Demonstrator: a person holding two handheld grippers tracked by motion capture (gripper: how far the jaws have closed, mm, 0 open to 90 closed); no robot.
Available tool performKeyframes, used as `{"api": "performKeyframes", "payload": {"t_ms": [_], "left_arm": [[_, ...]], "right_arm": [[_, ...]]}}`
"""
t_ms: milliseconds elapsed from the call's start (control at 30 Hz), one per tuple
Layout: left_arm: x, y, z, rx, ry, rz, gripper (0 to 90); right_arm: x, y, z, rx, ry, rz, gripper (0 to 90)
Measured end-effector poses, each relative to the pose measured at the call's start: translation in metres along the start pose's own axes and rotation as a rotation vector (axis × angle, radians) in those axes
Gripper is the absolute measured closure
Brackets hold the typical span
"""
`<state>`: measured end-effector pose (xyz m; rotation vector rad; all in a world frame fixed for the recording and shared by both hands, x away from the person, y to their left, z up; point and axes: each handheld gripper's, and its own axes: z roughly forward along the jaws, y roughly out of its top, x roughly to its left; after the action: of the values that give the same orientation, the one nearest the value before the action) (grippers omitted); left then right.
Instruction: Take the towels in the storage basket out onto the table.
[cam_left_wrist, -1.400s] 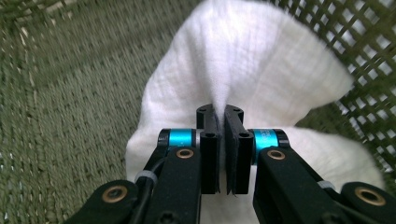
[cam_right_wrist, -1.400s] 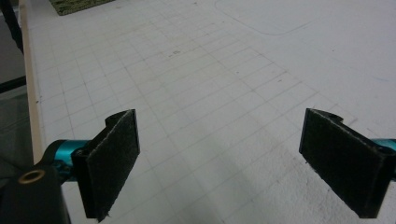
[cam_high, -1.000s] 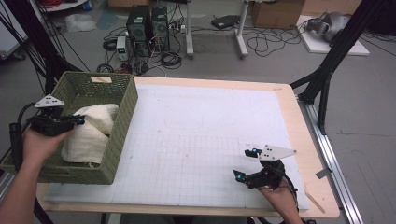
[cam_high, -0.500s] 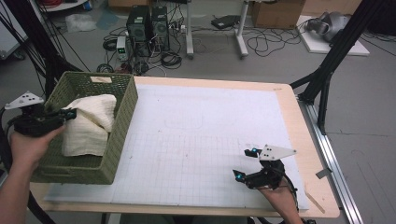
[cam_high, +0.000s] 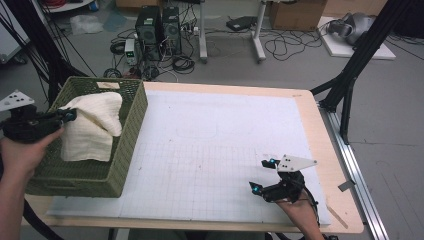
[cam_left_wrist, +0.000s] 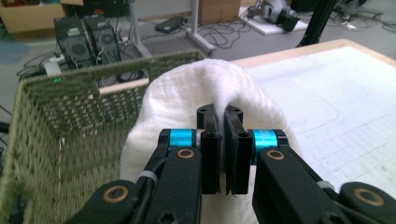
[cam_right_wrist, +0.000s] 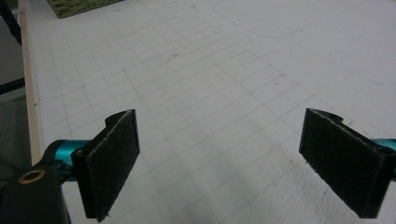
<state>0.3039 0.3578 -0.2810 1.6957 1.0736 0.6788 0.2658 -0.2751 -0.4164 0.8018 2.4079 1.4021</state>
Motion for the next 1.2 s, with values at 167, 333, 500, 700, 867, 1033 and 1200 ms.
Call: {"api": "performKeyframes", "payload": {"t_ms": [167, 333, 500, 700, 867, 1033, 1200], "left_arm": [[-0.008, 0.013, -0.003, -0.024, -0.022, 0.018, 85.9], [-0.02, 0.025, -0.003, -0.05, -0.052, 0.036, 85.8], [-0.037, 0.038, 0.0, -0.065, -0.093, 0.07, 85.9], [-0.059, 0.05, 0.009, -0.066, -0.144, 0.103, 85.9], [-0.078, 0.059, 0.018, -0.072, -0.188, 0.129, 85.9], [-0.097, 0.067, 0.028, -0.073, -0.228, 0.162, 85.9], [-0.115, 0.067, 0.041, -0.067, -0.266, 0.18, 85.9]], "right_arm": [[0.0, 0.0, 0.0, -0.002, -0.001, 0.0, 11.4], [0.0, 0.0, 0.0, -0.001, 0.001, 0.0, 11.4], [0.0, 0.0, 0.0, -0.001, 0.0, 0.0, 11.4], [-0.001, 0.0, 0.0, -0.005, -0.001, -0.004, 11.4], [0.0, 0.001, -0.001, -0.007, 0.0, -0.003, 11.4], [0.0, 0.001, -0.001, -0.008, -0.001, -0.001, 11.4], [0.0, 0.001, -0.002, -0.012, -0.003, -0.004, 11.4]]}}
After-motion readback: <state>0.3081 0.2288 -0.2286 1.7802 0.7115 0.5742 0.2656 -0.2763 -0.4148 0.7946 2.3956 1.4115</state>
